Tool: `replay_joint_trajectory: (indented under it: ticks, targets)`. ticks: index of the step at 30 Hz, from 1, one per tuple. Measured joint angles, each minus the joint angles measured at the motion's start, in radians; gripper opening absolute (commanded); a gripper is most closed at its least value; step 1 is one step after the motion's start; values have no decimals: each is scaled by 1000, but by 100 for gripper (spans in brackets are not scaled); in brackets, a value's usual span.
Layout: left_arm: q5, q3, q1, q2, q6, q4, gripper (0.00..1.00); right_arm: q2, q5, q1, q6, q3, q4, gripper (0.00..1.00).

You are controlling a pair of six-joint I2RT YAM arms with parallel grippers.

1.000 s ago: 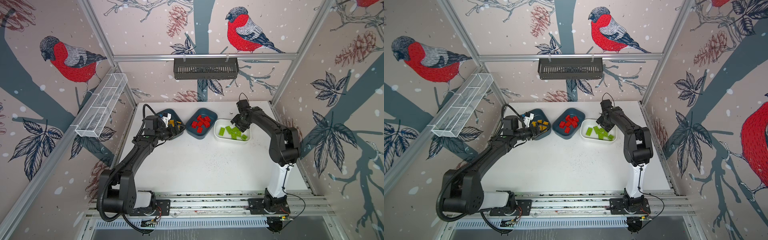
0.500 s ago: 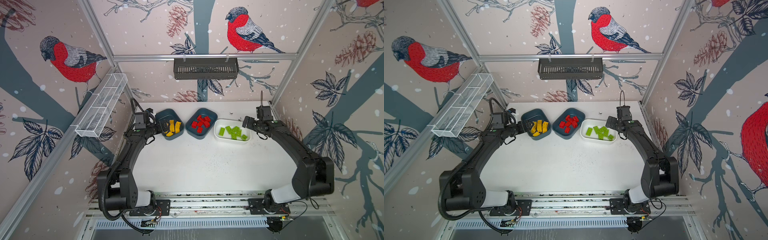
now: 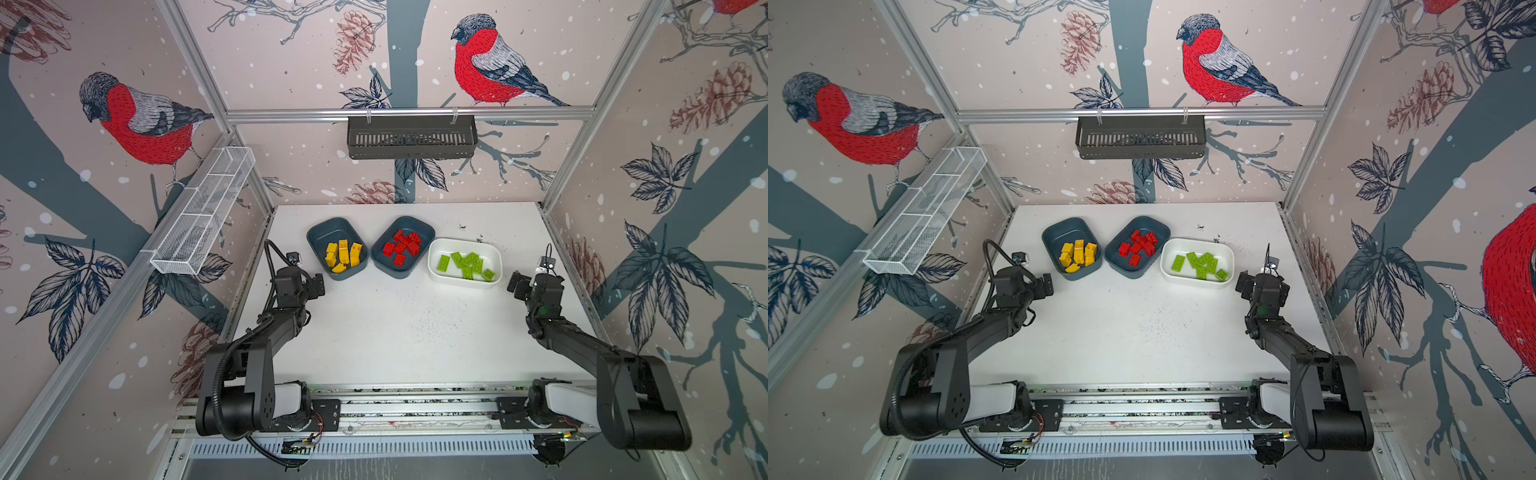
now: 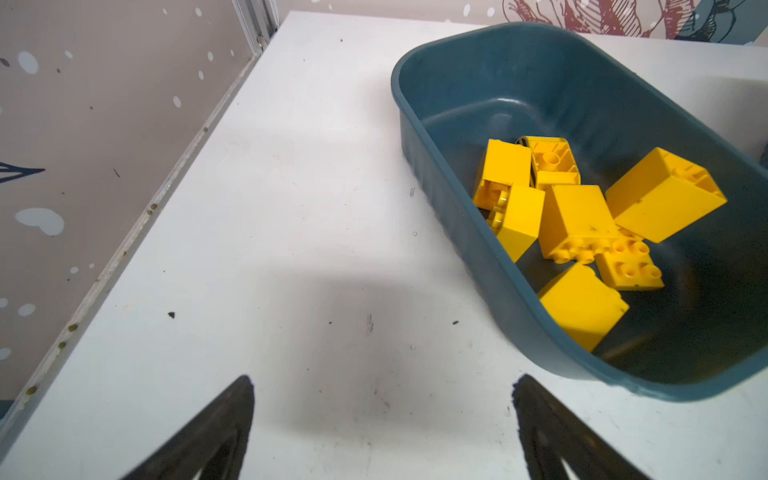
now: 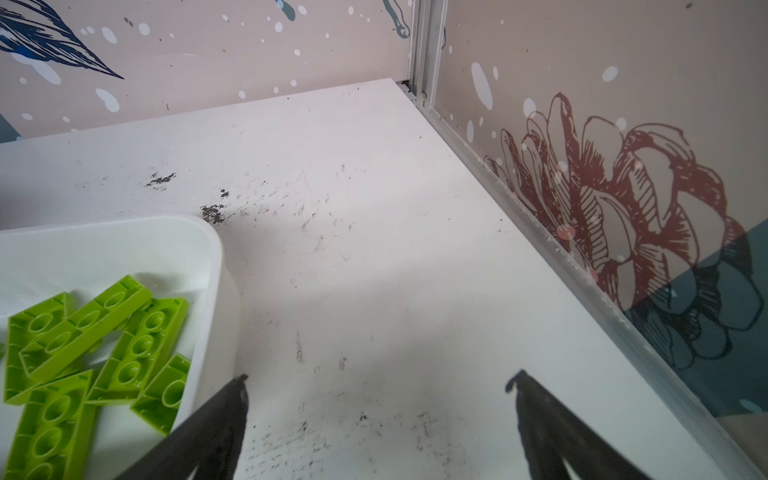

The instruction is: Sort the legos into containers by color

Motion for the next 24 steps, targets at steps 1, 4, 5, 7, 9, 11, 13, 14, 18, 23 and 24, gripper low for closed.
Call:
replay_joint_trajectory:
  ticks: [1, 4, 5, 7, 9, 11, 13, 14, 18, 23, 24]
  targets:
    - [-2, -26, 0, 16, 2, 71, 97, 22, 1, -3, -17, -21, 68, 100]
    - [-2, -29, 0, 63, 23, 187, 97, 74, 4, -6, -60, -47, 190, 99]
    - [-2, -26, 0, 68, 27, 208, 97, 78, 3, -6, -70, -53, 212, 99]
    - [-3, -8, 0, 68, 33, 234, 97, 68, 0, -7, -86, -75, 270, 99]
    - [-3, 14, 0, 57, 39, 241, 96, 48, -2, -8, -106, -101, 317, 99]
    - [-2, 23, 0, 47, 47, 268, 96, 34, -12, -8, -110, -120, 349, 99]
    - [1, 28, 0, 47, 53, 279, 97, 31, -26, -8, -121, -126, 372, 99]
    - [6, 29, 0, 47, 52, 280, 97, 29, -32, -7, -132, -127, 379, 99]
    - [31, 33, 0, 48, 24, 303, 98, 26, -54, 14, -160, -149, 417, 99]
    - [60, 5, -1, 39, -10, 311, 98, 2, -66, 33, -187, -161, 439, 99]
    - [70, -18, -1, 36, -24, 317, 98, 1, -68, 40, -191, -163, 444, 99]
